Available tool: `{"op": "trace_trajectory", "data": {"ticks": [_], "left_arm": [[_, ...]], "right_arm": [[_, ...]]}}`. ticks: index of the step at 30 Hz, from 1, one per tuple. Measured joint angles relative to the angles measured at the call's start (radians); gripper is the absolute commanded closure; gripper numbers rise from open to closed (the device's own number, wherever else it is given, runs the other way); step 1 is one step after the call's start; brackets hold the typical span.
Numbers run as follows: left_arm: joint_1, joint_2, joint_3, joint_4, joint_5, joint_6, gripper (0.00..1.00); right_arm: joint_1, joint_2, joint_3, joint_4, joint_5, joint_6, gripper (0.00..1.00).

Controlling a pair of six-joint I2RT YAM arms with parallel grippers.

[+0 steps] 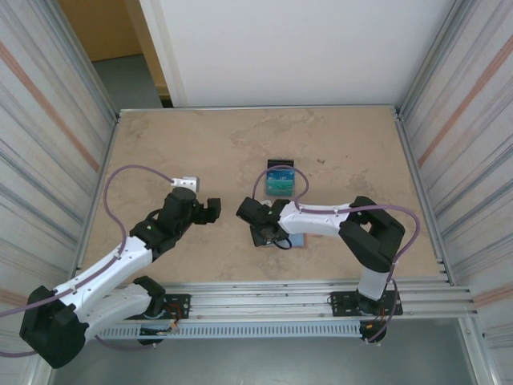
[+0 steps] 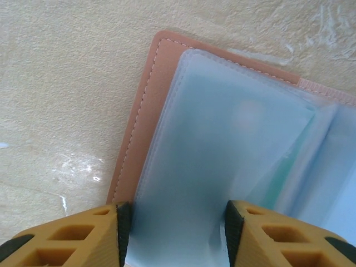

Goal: Take the credit cards out of the card holder

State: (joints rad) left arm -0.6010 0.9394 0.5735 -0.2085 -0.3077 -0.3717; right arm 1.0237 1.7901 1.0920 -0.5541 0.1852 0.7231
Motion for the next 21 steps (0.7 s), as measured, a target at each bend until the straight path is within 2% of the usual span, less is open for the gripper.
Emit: {"op": "trace_trajectory", "data": {"ticks": [6, 12, 17, 21], "left_arm": [[0.000, -0.001, 0.000, -0.002, 0.006, 0.000, 0.01], [0.000, -0.013, 0.000, -0.005, 0.011, 0.000, 0.01], [0.000, -0.029, 0.003, -0.011, 0.018, 0.000, 0.01], [0.000, -0.038, 0.010, -0.017, 0.026, 0.000, 0.01]], "right_arm": [[-0.019, -0.035, -0.038, 0.032, -0.027, -0.001, 0.60], [-0.029, -0.056, -0.068, 0.069, -0.057, -0.002, 0.62], [-0.028, -0.056, -0.069, 0.096, -0.087, -0.018, 0.71], [-0.020, -0.056, -0.069, 0.106, -0.108, -0.024, 0.73]]}}
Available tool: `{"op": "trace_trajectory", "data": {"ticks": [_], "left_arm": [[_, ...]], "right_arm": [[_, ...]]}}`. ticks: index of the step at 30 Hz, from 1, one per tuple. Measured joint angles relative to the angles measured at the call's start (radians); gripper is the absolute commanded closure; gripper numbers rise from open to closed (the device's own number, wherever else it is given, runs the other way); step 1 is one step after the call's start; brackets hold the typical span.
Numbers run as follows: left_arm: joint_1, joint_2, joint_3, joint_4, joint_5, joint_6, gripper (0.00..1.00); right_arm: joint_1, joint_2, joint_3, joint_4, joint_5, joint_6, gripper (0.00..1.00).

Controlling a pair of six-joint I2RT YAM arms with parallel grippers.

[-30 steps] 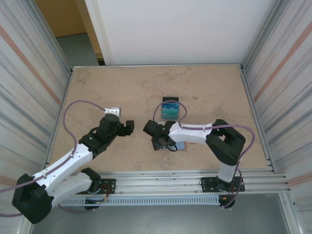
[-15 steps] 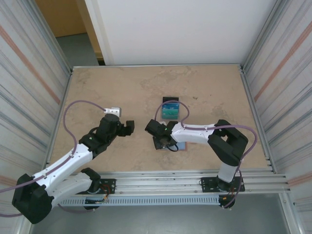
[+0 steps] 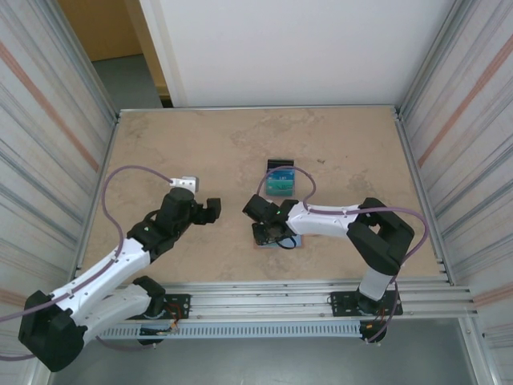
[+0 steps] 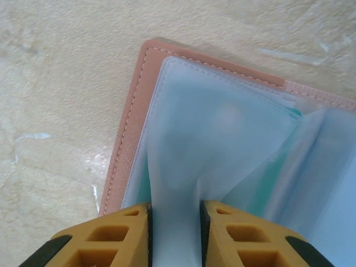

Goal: Take the credit cards out of the card holder

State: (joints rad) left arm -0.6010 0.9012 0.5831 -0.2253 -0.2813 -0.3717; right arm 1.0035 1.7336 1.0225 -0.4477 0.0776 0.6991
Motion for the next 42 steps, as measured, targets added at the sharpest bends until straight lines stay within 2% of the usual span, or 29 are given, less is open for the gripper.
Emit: {"op": "trace_trajectory", "data": {"ticks": [5, 14, 21, 32, 37, 42], "left_arm": [[0.000, -0.014, 0.007, -0.015, 0.000, 0.000, 0.01], [0.000, -0.041, 0.025, -0.048, 0.000, 0.000, 0.01], [0.000, -0.077, 0.029, -0.070, -0.001, 0.000, 0.01], [0.000, -0.072, 0.064, -0.123, -0.027, -0.011, 0.01], [-0.025, -0.069, 0.081, -0.139, -0.040, -0.011, 0.01], [-0.120, -0.023, 0.101, -0.145, -0.103, -0.029, 0.01]], "right_arm": [[0.022, 0.000, 0.008, -0.021, 0.007, 0.000, 0.72], [0.053, 0.018, 0.120, -0.146, 0.129, 0.001, 0.67], [0.053, 0.037, 0.126, -0.195, 0.181, 0.004, 0.65], [0.051, 0.032, 0.126, -0.244, 0.237, 0.012, 0.85], [0.042, -0.007, 0.108, -0.226, 0.224, 0.018, 0.86], [-0.001, -0.085, 0.037, -0.161, 0.152, 0.019, 0.85]]}}
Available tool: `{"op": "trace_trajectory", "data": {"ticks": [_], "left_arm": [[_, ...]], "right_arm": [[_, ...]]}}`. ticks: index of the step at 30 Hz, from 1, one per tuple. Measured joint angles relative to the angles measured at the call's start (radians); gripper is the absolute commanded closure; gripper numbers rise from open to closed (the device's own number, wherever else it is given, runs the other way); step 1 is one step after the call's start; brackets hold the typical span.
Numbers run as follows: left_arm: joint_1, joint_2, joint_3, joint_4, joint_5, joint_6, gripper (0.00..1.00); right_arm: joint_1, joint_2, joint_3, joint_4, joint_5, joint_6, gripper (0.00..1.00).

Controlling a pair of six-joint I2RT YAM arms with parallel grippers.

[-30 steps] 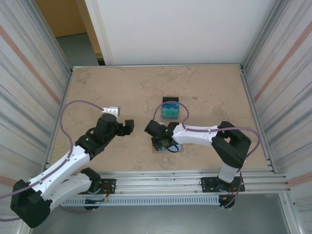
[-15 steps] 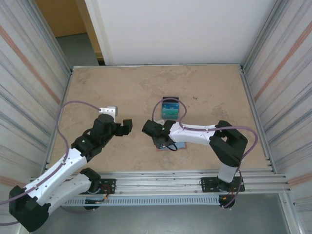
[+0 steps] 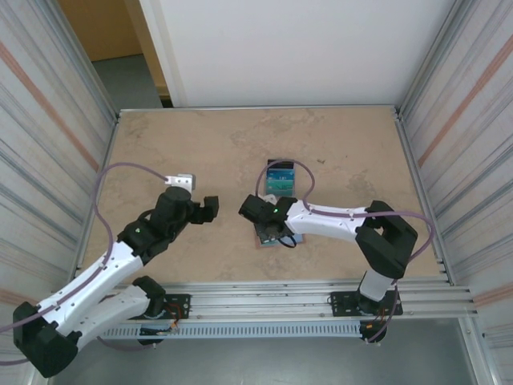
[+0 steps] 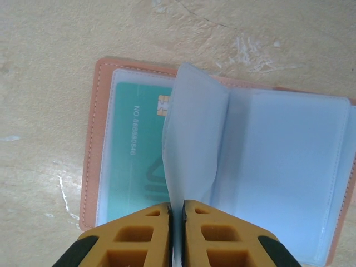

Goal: Take the credit cards out of the card holder

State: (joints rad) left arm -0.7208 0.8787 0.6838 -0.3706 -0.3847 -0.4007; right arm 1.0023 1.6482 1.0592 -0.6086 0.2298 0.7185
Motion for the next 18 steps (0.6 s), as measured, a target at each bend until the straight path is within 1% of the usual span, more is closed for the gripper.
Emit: {"op": "trace_trajectory", "data": {"ticks": [4, 9, 12, 15, 18], "left_arm": [[-0.111, 0.113, 0.032, 0.002, -0.049, -0.047, 0.01], [-0.259, 0.333, 0.082, 0.007, -0.098, -0.176, 0.01], [-0.331, 0.476, 0.127, 0.003, -0.126, -0.244, 0.01], [-0.366, 0.582, 0.173, 0.005, -0.140, -0.288, 0.01], [-0.371, 0.637, 0.189, 0.018, -0.145, -0.330, 0.01]], "right_arm": [[-0.045, -0.053, -0.065, 0.062, -0.064, 0.001, 0.85], [-0.090, -0.087, -0.135, 0.137, -0.139, 0.008, 0.84], [-0.109, -0.103, -0.163, 0.170, -0.168, 0.012, 0.84], [-0.123, -0.128, -0.185, 0.188, -0.185, 0.015, 0.84], [-0.135, -0.150, -0.196, 0.195, -0.198, 0.015, 0.84]]}}
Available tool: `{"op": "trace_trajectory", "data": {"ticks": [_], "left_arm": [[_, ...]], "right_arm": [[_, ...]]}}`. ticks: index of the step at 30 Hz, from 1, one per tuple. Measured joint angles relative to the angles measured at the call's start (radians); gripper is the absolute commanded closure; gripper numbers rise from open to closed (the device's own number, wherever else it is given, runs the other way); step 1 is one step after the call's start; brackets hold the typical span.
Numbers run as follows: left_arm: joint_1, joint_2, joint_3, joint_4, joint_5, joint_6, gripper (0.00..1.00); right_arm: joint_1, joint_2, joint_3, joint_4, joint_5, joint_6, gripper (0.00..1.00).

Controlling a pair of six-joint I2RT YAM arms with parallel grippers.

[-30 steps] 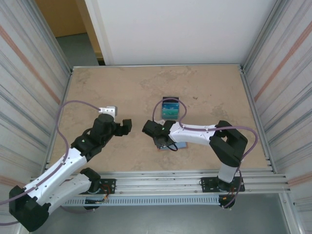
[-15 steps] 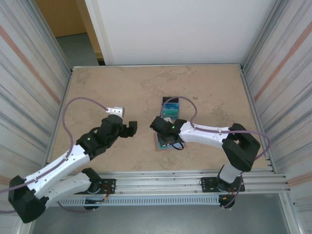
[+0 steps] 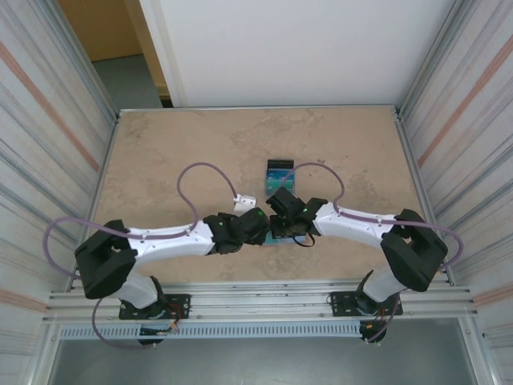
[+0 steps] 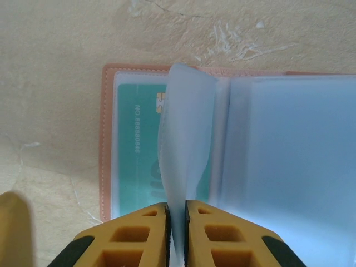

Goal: Take the credit cards out of the card holder

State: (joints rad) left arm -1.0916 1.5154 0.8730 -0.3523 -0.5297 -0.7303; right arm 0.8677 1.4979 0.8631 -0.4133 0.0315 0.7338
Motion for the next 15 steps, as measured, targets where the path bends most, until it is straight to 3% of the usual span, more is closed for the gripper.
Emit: {"op": "trace_trajectory", "data": {"ticks": [11, 15], "left_arm": [[0.046, 0.099, -0.021, 0.110, 0.066, -0.058, 0.01], [0.054, 0.149, -0.021, 0.116, 0.088, -0.061, 0.01]], "right_arm": [[-0.057, -0.063, -0.051, 0.029, -0.034, 0.000, 0.82], [-0.080, -0.072, -0.061, 0.029, -0.037, 0.006, 0.73]]}}
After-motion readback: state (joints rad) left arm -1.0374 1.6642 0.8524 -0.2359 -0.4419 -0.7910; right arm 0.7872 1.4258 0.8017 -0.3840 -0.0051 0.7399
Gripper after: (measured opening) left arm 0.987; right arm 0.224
